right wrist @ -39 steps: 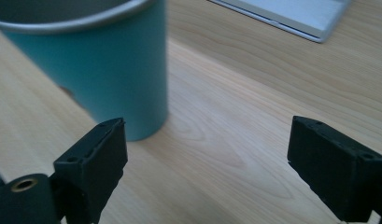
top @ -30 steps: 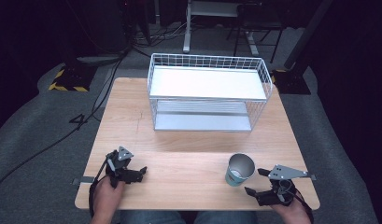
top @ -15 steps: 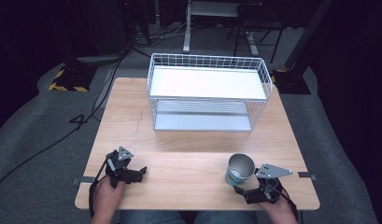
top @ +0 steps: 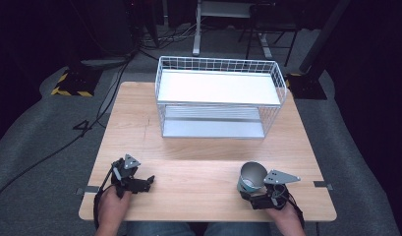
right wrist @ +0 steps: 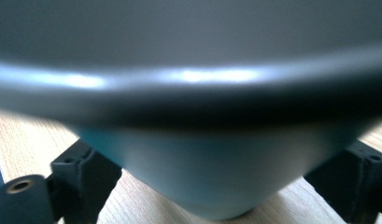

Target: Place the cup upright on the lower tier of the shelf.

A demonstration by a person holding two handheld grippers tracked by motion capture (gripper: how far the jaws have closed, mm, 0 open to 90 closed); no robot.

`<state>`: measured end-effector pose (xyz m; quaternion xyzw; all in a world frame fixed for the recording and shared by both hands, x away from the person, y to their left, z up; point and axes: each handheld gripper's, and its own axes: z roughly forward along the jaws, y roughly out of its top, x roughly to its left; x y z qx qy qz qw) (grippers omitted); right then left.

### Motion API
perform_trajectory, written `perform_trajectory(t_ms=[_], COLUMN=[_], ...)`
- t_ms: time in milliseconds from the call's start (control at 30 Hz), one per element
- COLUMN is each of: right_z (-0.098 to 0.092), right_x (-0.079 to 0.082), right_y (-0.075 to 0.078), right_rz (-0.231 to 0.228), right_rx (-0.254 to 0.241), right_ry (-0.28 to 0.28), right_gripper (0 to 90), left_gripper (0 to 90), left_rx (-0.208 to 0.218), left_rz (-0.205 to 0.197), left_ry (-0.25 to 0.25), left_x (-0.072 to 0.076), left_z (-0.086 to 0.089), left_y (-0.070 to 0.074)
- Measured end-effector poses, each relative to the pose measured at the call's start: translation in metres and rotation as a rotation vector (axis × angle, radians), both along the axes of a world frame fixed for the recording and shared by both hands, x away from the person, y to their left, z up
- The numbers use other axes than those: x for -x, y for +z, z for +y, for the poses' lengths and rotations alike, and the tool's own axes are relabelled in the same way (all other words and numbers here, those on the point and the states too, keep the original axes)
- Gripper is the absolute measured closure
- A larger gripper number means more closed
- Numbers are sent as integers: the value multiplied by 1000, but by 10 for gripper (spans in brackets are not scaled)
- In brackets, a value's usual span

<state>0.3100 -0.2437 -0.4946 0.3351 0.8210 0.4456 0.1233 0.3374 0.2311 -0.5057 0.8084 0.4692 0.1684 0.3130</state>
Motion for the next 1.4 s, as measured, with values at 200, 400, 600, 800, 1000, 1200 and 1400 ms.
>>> perform_trajectory(t_ms=[200, 400, 600, 800, 1000, 1200, 1400], right_z=[1, -1, -1, 0, 2, 6, 12], right_x=[0, 0, 4, 5, -4, -15, -30], right_y=[1, 2, 12, 21, 29, 34, 43], right_rz=[-37, -34, -78, -90, -70, -54, -49], right_rx=[-2, -6, -19, -10, -14, -20, -12], right_ry=[-3, -7, -9, -10, -33, -63, -83], right_gripper=[223, 226, 228, 227, 227, 227, 227], left_gripper=[0, 0, 0, 0, 0, 0, 0], left_rx=[0, 0, 0, 0, 0, 1, 0], left_rz=[0, 0, 0, 0, 0, 0, 0], left_ry=[0, 0, 0, 0, 0, 1, 3], left_x=[0, 0, 0, 0, 0, 0, 0], left_z=[0, 0, 0, 0, 0, 0, 0], left_y=[0, 0, 0, 0, 0, 0, 0])
